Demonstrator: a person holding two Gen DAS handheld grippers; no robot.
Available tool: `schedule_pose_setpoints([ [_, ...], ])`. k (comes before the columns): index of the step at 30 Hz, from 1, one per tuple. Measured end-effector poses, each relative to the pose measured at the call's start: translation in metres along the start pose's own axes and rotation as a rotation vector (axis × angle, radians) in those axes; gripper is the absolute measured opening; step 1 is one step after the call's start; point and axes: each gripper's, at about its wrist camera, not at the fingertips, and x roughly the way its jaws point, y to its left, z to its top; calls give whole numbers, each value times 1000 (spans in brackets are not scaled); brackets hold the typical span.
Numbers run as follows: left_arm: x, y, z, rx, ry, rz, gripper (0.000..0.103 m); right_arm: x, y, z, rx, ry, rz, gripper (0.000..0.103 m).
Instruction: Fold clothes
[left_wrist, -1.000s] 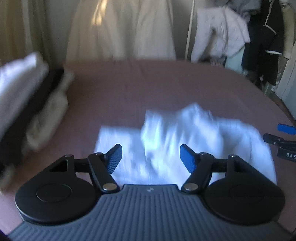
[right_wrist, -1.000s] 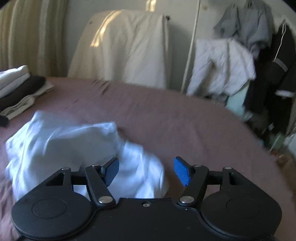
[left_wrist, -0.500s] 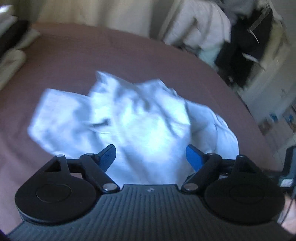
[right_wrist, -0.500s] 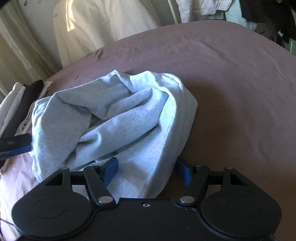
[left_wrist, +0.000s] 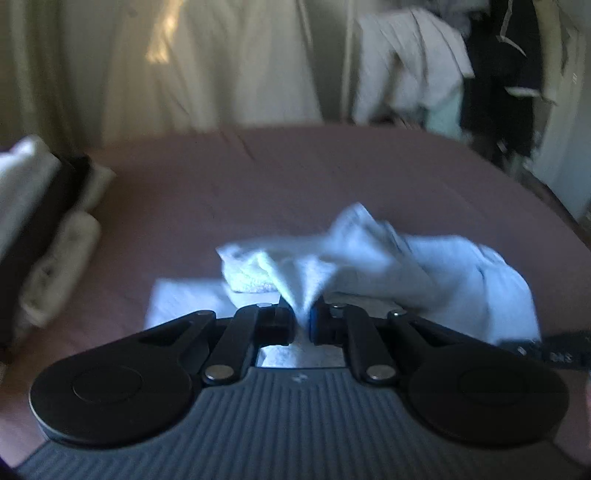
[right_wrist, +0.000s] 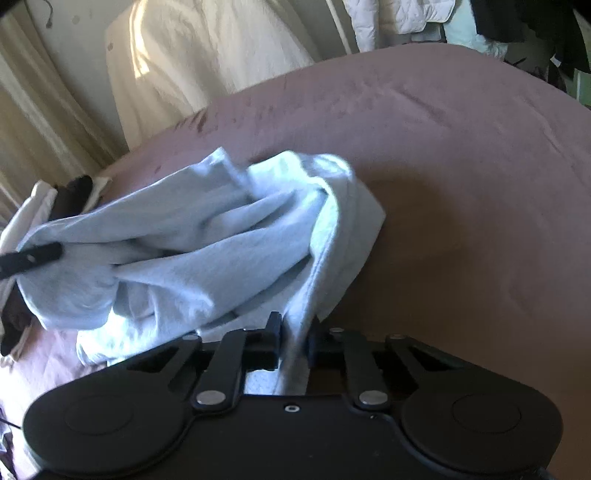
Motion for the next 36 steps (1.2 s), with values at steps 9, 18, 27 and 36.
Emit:
schedule_pose_setpoints([
  [9,-54,78,-50,-130,-79,159,8,-1,-10,0,-4,34,18,12],
  [18,-78,114,-89,-180,-51,342,8,6,27,1,-176,47,-71,13],
  [27,-61,99,-40,-34,-141,343,7,43,31,117,-237,107,-66,5],
  [36,-8,131,98,-39,-130,286,7,24,45,286,-152,-83,-78,4],
])
